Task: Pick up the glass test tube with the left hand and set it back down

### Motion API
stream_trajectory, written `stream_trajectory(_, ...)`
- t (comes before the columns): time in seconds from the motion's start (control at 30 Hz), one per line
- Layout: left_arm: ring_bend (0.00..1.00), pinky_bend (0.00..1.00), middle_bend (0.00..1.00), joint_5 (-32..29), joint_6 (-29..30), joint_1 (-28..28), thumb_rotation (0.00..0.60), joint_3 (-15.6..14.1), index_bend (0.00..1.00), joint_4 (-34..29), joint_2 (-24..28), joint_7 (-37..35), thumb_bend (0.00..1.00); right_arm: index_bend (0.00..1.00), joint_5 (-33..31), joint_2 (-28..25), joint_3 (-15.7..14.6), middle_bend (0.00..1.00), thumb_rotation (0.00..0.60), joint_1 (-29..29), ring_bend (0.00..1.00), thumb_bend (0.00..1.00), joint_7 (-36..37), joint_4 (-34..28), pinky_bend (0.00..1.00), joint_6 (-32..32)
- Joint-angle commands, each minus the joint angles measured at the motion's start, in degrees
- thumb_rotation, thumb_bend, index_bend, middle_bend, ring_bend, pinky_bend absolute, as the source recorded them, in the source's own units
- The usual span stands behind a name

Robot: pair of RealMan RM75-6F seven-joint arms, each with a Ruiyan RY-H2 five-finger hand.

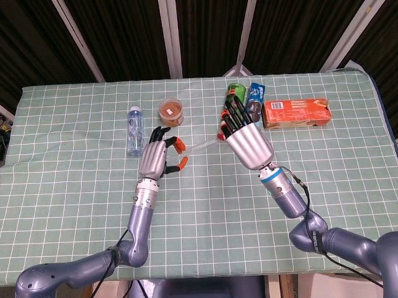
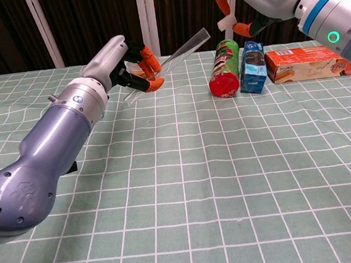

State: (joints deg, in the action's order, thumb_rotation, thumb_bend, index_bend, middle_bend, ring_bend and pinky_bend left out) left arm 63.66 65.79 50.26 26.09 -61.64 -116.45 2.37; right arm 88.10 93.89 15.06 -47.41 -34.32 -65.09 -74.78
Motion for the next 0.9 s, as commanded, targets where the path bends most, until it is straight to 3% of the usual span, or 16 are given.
stream_trajectory(0.03, 0.13, 0.00, 0.56, -0.2, 0.1, 0.1, 0.600, 0.2, 0.60, -0.2, -0.2, 0.3, 0.58, 0.63, 0.1, 0.2, -0.1, 0.29, 0.600, 0.0, 0.12, 0.46, 0.0, 0.1, 0.08, -0.1)
stream_trajectory(0.9, 0.13, 0.00, 0.56, -1.2, -0.2, 0.4, 0.600, 0.4, 0.60, -0.6, -1.3, 1.5, 0.58, 0.63, 0.0, 1.0, -0.9, 0.29, 0.600, -0.1, 0.12, 0.46, 0.5, 0.6, 0.08, -0.5)
